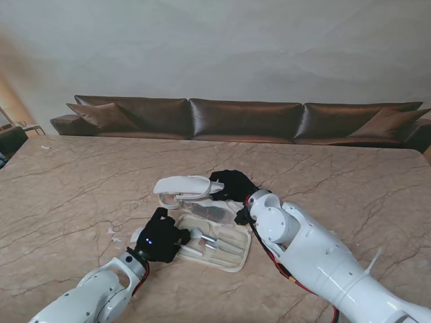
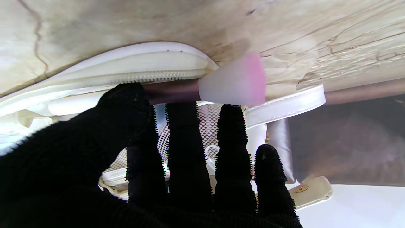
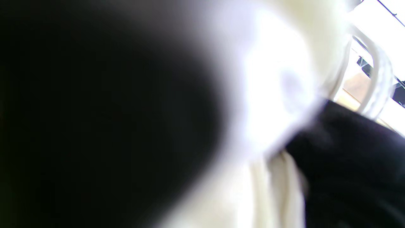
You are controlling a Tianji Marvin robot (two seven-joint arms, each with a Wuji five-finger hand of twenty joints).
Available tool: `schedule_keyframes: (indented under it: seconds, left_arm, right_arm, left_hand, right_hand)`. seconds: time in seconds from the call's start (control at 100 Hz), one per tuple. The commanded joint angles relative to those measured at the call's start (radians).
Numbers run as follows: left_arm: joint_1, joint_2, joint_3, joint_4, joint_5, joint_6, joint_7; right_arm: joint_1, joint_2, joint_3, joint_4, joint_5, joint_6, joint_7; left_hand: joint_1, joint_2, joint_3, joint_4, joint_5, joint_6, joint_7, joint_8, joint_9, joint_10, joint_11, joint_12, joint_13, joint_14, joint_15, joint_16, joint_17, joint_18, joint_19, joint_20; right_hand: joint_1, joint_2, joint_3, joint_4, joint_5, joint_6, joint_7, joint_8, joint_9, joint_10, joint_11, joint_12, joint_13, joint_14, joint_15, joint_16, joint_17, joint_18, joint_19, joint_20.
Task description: Pack the cosmetics bag
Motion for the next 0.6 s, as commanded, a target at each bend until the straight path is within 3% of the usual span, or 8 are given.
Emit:
schedule_keyframes:
  seconds: [0.0, 0.59]
  left_arm:
    - [0.008, -0.009, 0.012, 0.004, -0.006, 0.005, 0.0]
    - [-0.029, -0.026, 0.093, 0.032, -0.055, 0.043, 0.026]
  right_arm:
    - [-0.014, -0.013, -0.01, -0.006, 0.003, -0.001, 0.006]
    - [-0.028, -0.011, -0.001, -0.011, 0.006, 0.001, 0.005]
  left_hand:
    - [0.049, 0.01, 0.065, 0.026, 0.067, -0.055, 0.081, 0.028, 0.057, -0.01, 0.038, 0.012, 0.024, 0.016, 0.017, 0.017, -0.001, 0.001, 0.025, 0.015]
    - [0.044, -0.001, 0.082, 0.026, 0.073, -0.042, 0.092, 0.005, 0.065, -0.004, 0.041, 0.006, 0.033, 0.021, 0.028, 0.025, 0.007, 0.01, 0.025, 0.031]
  right_hand:
    - [0.078, 0.058, 0.056, 0.015, 0.03, -0.13, 0.083, -0.005, 0.038, -0.02, 0.025, -0.005, 0.089, -0.048, 0.071, 0.01, 0.046, -0.015, 0.059, -0.003]
    - [0.079, 0.057, 0.056, 0.015, 0.031, -0.129, 0.083, -0.005, 0.038, -0.02, 0.026, -0.006, 0.092, -0.047, 0.074, 0.011, 0.051, -0.016, 0.063, -0.004]
